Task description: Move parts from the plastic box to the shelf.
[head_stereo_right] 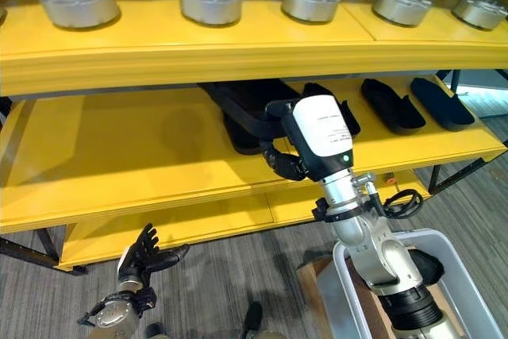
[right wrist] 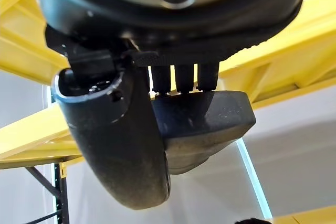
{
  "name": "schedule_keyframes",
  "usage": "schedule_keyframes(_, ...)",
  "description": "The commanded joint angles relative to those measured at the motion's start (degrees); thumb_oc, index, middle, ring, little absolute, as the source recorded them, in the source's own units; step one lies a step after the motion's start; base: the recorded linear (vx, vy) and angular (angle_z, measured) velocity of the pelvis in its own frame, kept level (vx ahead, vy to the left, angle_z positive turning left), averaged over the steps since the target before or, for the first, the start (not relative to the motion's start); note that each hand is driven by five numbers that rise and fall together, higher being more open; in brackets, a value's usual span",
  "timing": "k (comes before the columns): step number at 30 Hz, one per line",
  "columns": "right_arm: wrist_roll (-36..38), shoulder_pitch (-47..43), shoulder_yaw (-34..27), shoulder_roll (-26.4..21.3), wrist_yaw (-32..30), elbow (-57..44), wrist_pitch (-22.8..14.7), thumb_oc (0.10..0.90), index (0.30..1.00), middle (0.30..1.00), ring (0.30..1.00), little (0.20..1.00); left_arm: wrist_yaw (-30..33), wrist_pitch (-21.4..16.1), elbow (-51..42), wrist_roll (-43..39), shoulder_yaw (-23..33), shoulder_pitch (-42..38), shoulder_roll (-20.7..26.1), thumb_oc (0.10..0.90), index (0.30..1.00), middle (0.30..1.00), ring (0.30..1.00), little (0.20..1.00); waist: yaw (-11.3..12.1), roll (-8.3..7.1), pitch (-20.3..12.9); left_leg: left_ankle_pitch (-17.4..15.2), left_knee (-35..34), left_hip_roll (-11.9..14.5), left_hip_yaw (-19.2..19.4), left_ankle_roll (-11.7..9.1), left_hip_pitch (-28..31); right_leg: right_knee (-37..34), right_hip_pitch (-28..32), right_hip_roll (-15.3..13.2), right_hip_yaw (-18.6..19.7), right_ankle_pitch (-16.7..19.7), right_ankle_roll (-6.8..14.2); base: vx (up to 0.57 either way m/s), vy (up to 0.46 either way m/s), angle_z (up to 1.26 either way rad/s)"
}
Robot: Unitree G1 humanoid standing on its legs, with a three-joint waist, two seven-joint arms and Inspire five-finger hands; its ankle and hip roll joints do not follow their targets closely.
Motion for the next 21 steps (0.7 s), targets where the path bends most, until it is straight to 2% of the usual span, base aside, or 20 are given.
schedule_keyframes(1,1.0,-6.4,-6.9,-1.5,-6.9,-6.2,-1.2,0.4,0.3,0.3,0.3,0.3,-0.4,-4.5,-7.0,-0.1,1.6,-0.2,3.6,0.9,1.0,1.0,1.0,1.0,1.0,0.62,-6.0,0.5,-3.6,1.5,-5.0,-3.6,-0.7,4.3,5.7,-9.0,0.2,-4.5,8.0,0.33,0.7,0.54)
schedule_keyframes(2,1.1,-6.4,-6.9,-1.5,-6.8,-6.2,-1.2,0.4,0.3,0.3,0.3,0.3,-0.5,-4.5,-7.0,-0.1,1.6,-0.2,3.6,0.9,1.0,1.0,1.0,1.0,0.9,0.5,-6.0,0.8,-3.7,1.3,-5.0,-3.5,-0.8,4.2,5.6,-9.2,0.1,-4.2,8.0,0.12,0.27,1.1)
schedule_keyframes(4,0.3,-6.3,-7.3,-1.0,-6.9,-6.5,-0.8,0.4,0.3,0.3,0.3,0.3,-0.6,-4.6,-7.1,0.6,1.5,-0.5,4.2,0.9,1.0,1.0,1.0,1.0,1.4,0.42,-6.1,-0.6,-5.2,-1.1,-4.9,-3.1,0.1,4.4,6.4,-10.8,-0.1,-3.8,8.6,0.11,0.251,1.01)
schedule_keyframes(6,0.1,-6.5,-7.0,-0.2,-6.5,-6.3,-0.4,0.4,0.3,0.3,0.3,0.3,-0.6,-4.6,-7.0,1.2,1.7,-0.9,5.1,0.9,1.0,1.0,1.0,1.0,1.9,-0.3,-6.2,-1.3,-5.6,-3.2,-4.3,-2.3,0.6,4.6,6.5,-12.6,-0.3,-2.6,9.3,0.09,0.218,-0.04)
schedule_keyframes(7,0.1,-6.5,-7.0,-0.1,-6.5,-6.3,-0.4,0.4,0.3,0.3,0.3,0.3,-0.6,-4.6,-7.0,1.2,1.8,-0.9,5.2,0.9,1.0,1.0,1.0,1.0,1.9,-0.49,-6.1,-1.4,-5.6,-3.4,-4.2,-2.2,0.6,4.6,6.5,-12.8,-0.2,-2.5,9.4,0.08,0.211,0.12)
schedule_keyframes(8,-0.4,-6.8,-6.6,0.6,-6.3,-5.9,0.1,0.4,0.3,0.3,0.3,0.3,-0.3,-4.7,-7.0,1.8,2.1,-1.2,5.8,0.9,1.0,1.0,1.0,1.0,2.3,-0.92,-6.0,-2.3,-5.7,-5.0,-3.5,-1.4,0.9,4.8,6.5,-14.0,-0.2,-1.2,10.2,0.05,0.144,0.32)
schedule_keyframes(14,-0.9,-7.3,-3.7,3.8,-4.5,-1.8,2.1,0.4,0.3,0.3,0.3,0.3,-0.9,-4.1,-7.2,2.4,2.4,0.0,6.5,0.9,1.0,1.0,1.0,1.0,4.6,-3.52,-5.5,-4.8,-5.7,-9.3,-2.5,0.6,0.5,4.7,6.3,-18.1,-1.6,3.2,12.6,0.08,0.184,0.03)
schedule_keyframes(17,-0.5,-7.6,-3.1,4.5,-4.4,-0.7,2.4,0.4,0.3,0.3,0.3,0.3,-1.0,-3.9,-7.3,2.5,2.2,0.2,6.6,0.9,1.0,1.0,1.0,1.0,5.0,-3.81,-5.2,-5.1,-5.1,-9.5,-2.5,0.7,0.0,4.8,6.2,-18.4,-1.9,3.3,12.7,0.01,0.03,0.02)
schedule_keyframes(18,-0.6,-8.1,-2.3,5.1,-4.1,0.7,3.1,0.4,0.3,0.3,0.3,0.3,-1.4,-3.8,-7.1,2.4,2.0,0.6,6.9,0.9,1.0,1.0,1.0,1.0,6.0,-4.05,-4.2,-5.7,-3.8,-9.4,-2.7,0.6,-0.8,5.1,6.3,-18.4,-2.6,2.9,12.7,0.0,0.0,0.0)
schedule_keyframes(21,-0.7,-8.8,-1.9,5.4,-4.2,1.3,3.2,0.4,0.3,0.3,0.3,0.3,-1.6,-3.7,-7.1,2.4,2.0,0.8,7.0,0.9,1.0,1.0,1.0,1.0,6.3,-4.42,-3.7,-5.9,-2.5,-9.5,-2.9,0.8,-2.2,5.2,5.9,-18.8,-3.3,3.1,12.7,-0.01,0.003,-0.01)
